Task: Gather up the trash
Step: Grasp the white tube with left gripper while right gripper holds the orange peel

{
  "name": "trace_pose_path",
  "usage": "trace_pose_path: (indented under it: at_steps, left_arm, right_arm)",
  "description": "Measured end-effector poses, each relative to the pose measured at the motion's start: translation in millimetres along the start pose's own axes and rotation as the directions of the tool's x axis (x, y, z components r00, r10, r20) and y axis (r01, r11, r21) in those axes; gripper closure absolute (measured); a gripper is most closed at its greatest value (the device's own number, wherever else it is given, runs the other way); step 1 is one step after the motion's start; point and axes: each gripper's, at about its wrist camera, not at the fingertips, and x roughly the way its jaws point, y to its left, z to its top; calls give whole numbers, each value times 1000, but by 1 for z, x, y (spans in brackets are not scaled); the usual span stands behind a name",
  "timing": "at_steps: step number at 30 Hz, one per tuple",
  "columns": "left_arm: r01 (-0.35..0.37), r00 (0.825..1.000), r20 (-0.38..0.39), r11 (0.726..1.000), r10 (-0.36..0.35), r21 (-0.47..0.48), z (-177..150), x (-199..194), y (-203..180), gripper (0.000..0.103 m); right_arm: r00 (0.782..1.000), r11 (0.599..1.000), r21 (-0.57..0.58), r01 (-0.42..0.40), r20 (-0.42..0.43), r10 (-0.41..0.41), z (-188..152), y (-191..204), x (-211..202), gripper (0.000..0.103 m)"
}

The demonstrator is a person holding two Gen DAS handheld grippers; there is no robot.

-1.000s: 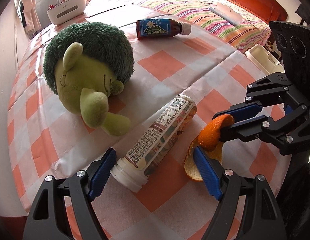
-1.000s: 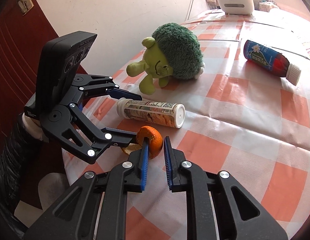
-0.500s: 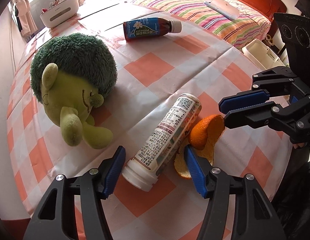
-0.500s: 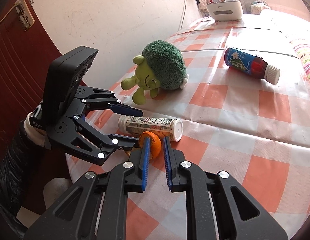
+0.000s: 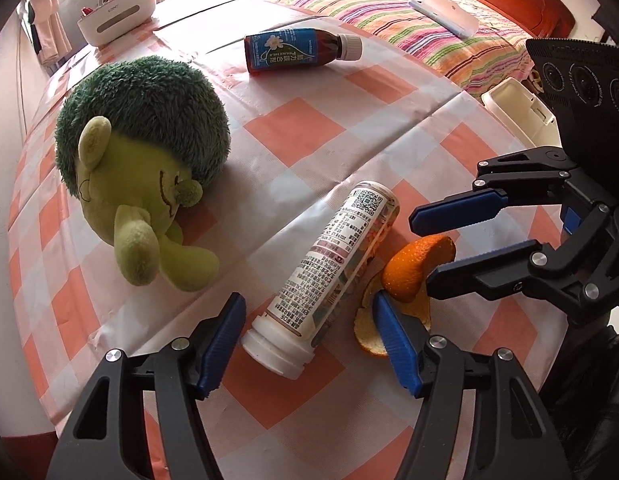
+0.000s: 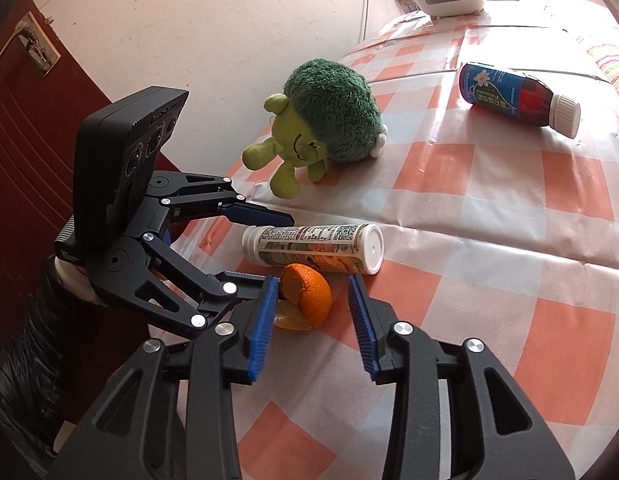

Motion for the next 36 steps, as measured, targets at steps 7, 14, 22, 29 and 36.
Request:
trace_pose_path:
  at_steps: [7, 14, 22, 29, 36]
  left_arm:
    - [-2, 999, 48, 1000, 2, -1, -2, -15, 6, 36]
    - [5, 998, 60, 1000, -5, -8, 2, -22, 8, 36]
    - [5, 999, 44, 999, -6, 40, 8, -13, -6, 36]
    - [3, 1000, 15, 1000, -3, 31, 17, -1, -17, 36]
    - [64, 998, 2, 995, -64, -70, 20, 6, -21, 47]
  right_arm:
    - [1000, 1000, 19, -4, -22, 4, -1, -4, 8, 64]
    - [999, 999, -28, 31, -30, -32, -1, 2, 13, 83]
    - [998, 998, -21, 60, 33, -59, -5, -5, -13, 87]
    - [996, 997, 0, 74, 60, -73, -6, -14, -28, 87]
    - [993, 996, 1, 85, 86, -84, -10, -18, -46, 87]
